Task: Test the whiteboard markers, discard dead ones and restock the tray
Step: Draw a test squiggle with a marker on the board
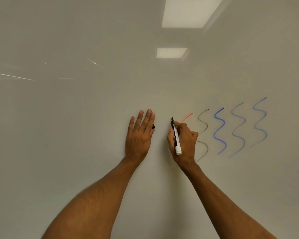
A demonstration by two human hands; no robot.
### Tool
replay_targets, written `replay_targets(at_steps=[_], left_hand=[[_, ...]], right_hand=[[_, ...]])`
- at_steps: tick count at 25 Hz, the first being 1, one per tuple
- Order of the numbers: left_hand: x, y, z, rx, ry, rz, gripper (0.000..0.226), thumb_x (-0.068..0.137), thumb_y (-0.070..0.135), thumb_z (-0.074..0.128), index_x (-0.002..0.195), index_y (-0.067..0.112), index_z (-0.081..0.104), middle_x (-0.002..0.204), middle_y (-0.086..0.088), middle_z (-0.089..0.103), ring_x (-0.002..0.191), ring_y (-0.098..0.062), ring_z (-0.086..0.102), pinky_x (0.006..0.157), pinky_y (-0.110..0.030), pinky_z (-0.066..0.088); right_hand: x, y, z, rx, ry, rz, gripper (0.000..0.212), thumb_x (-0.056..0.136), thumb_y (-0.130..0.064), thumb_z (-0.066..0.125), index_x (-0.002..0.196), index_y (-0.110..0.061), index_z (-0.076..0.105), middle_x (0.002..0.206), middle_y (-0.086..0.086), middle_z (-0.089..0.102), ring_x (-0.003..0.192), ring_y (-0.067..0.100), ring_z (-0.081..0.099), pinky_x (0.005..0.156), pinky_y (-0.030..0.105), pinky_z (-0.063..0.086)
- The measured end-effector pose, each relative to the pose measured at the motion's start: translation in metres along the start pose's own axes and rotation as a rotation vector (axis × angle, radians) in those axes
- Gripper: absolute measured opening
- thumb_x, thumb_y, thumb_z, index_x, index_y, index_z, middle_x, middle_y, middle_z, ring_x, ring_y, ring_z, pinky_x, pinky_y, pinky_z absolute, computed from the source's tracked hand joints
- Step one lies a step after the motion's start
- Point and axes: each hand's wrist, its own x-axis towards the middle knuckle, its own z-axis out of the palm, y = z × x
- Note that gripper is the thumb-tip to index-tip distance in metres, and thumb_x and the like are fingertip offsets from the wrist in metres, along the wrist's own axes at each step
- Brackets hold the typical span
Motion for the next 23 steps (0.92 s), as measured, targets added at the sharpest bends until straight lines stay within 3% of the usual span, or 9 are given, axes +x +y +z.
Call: replay_targets(at_steps=[2,4,9,13,17,20,23], left_hand=[[0.0,0.0,0.0,0.004,0.011,0.002,0.047,0.105,0.031,0.027,0.147,0.01,0.03,0.153,-0.008,0.031,0.143,-0.028,0.025,0.116,-0.046,0.022],[0.001,-0.002,0.0,0.001,0.016,0.007,0.047,0.104,0.03,0.029,0.147,0.01,0.029,0.153,-0.008,0.031,0.143,-0.028,0.025,0.116,-0.046,0.022],[0.0,-0.002,0.001,-0.001,0.026,0.012,0.047,0.103,0.029,0.033,0.146,0.01,0.032,0.152,-0.008,0.034,0.142,-0.028,0.027,0.117,-0.044,0.019],[0.001,-0.003,0.0,-0.03,0.048,0.017,0.048,0.098,0.025,0.043,0.144,0.011,0.037,0.149,-0.006,0.04,0.14,-0.028,0.032,0.116,-0.045,0.022],[0.001,0.0,-0.008,-0.086,0.026,-0.001,0.047,0.095,0.021,0.047,0.141,0.01,0.043,0.146,-0.007,0.044,0.138,-0.029,0.035,0.114,-0.047,0.026],[0.003,0.006,-0.019,-0.172,-0.04,-0.039,0.048,0.092,0.016,0.054,0.139,0.007,0.046,0.144,-0.009,0.046,0.137,-0.032,0.036,0.113,-0.05,0.027],[0.0,0.007,-0.035,-0.206,-0.104,-0.033,0.05,0.087,0.012,0.065,0.134,0.005,0.051,0.141,-0.011,0.05,0.134,-0.032,0.041,0.11,-0.05,0.03]], right_hand=[[-0.01,0.002,0.005,-0.058,-0.09,-0.136,0.029,0.087,-0.029,0.054,0.107,-0.009,0.06,0.085,0.005,0.065,0.07,0.013,0.054,0.07,0.032,0.033],[-0.022,0.009,0.006,-0.086,-0.146,-0.2,0.033,0.087,-0.036,0.049,0.107,-0.011,0.059,0.084,0.003,0.064,0.069,0.013,0.053,0.068,0.032,0.033],[-0.051,0.021,-0.001,-0.037,-0.027,-0.029,0.027,0.087,-0.031,0.047,0.103,-0.013,0.058,0.077,0.001,0.061,0.064,0.01,0.048,0.069,0.03,0.032],[-0.076,0.026,-0.008,-0.174,-0.204,-0.271,0.019,0.086,-0.028,0.051,0.1,-0.015,0.056,0.072,-0.001,0.06,0.062,0.015,0.052,0.067,0.03,0.03],[-0.096,0.034,-0.027,-0.168,-0.19,-0.072,0.016,0.084,-0.026,0.05,0.093,-0.015,0.059,0.069,-0.005,0.055,0.059,0.011,0.046,0.066,0.03,0.03],[-0.114,0.029,-0.03,-0.255,-0.347,-0.166,0.006,0.079,-0.02,0.053,0.085,-0.017,0.053,0.06,-0.005,0.05,0.053,0.014,0.043,0.063,0.032,0.033],[-0.123,0.021,-0.033,-0.311,-0.468,-0.224,0.019,0.078,-0.019,0.061,0.096,-0.02,0.053,0.063,-0.005,0.056,0.056,0.015,0.051,0.063,0.033,0.042]])
